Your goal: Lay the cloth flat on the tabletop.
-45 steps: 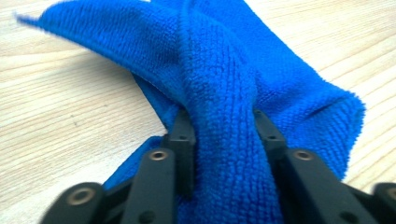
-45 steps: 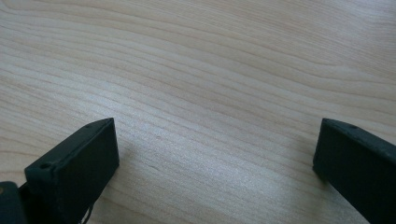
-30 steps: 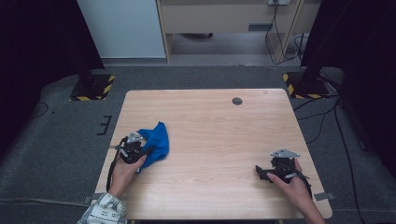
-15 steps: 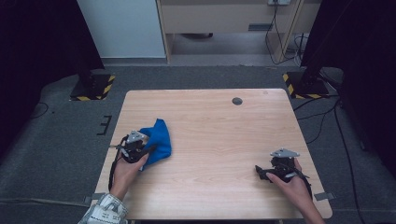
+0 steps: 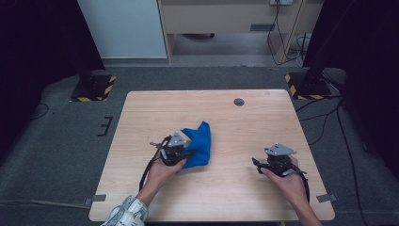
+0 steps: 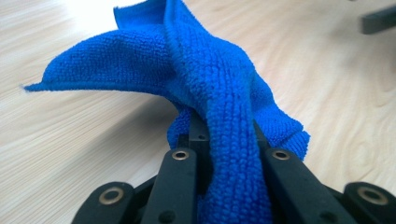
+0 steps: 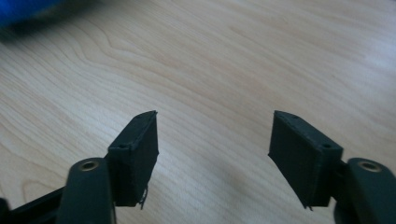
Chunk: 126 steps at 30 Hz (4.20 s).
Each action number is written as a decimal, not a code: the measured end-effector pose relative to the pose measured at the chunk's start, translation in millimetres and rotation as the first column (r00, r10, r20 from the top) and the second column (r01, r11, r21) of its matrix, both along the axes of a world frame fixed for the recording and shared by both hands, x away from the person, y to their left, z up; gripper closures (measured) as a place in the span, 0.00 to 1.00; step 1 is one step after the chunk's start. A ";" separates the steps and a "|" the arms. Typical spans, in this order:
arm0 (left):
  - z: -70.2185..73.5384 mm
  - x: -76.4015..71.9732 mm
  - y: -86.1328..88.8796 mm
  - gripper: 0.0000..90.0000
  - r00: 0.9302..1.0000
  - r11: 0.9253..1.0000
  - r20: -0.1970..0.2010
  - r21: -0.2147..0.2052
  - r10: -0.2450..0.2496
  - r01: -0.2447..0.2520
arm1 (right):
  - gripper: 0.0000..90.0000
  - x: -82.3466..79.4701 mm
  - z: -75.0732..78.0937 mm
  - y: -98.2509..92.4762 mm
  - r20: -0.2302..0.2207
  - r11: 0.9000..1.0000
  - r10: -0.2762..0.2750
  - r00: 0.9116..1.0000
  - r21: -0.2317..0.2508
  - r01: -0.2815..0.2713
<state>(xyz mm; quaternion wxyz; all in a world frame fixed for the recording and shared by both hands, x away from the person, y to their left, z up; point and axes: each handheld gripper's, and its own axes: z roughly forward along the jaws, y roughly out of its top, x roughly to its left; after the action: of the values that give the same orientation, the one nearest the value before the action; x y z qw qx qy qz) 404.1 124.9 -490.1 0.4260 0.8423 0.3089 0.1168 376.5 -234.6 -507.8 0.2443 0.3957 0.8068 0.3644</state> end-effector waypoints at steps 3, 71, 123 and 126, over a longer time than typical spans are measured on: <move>-2.8 0.1 -21.7 0.89 0.999 0.999 -0.002 0.005 -0.041 0.041 | 0.45 1.6 4.6 4.8 0.016 1.000 0.018 1.000 -0.003 -0.018; -30.7 7.3 66.4 0.50 0.993 0.990 -0.023 0.088 0.116 -0.114 | 0.59 12.0 7.8 113.4 -0.037 0.924 0.380 0.924 0.068 -0.377; -24.0 -33.7 43.2 0.38 0.999 0.998 -0.029 0.063 0.030 -0.028 | 0.98 42.9 16.0 120.8 0.000 0.937 0.248 0.969 0.254 -0.239; -27.0 -30.0 37.2 0.38 0.999 0.996 -0.020 0.085 0.031 -0.029 | 0.98 42.0 17.0 121.6 0.000 0.936 0.251 0.968 0.253 -0.243</move>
<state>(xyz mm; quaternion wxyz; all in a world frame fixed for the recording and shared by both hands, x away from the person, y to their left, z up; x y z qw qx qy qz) 374.2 162.1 -517.1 0.3849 0.8560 0.3209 0.1270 418.6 -113.0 -490.7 0.1316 0.3247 0.8012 0.4851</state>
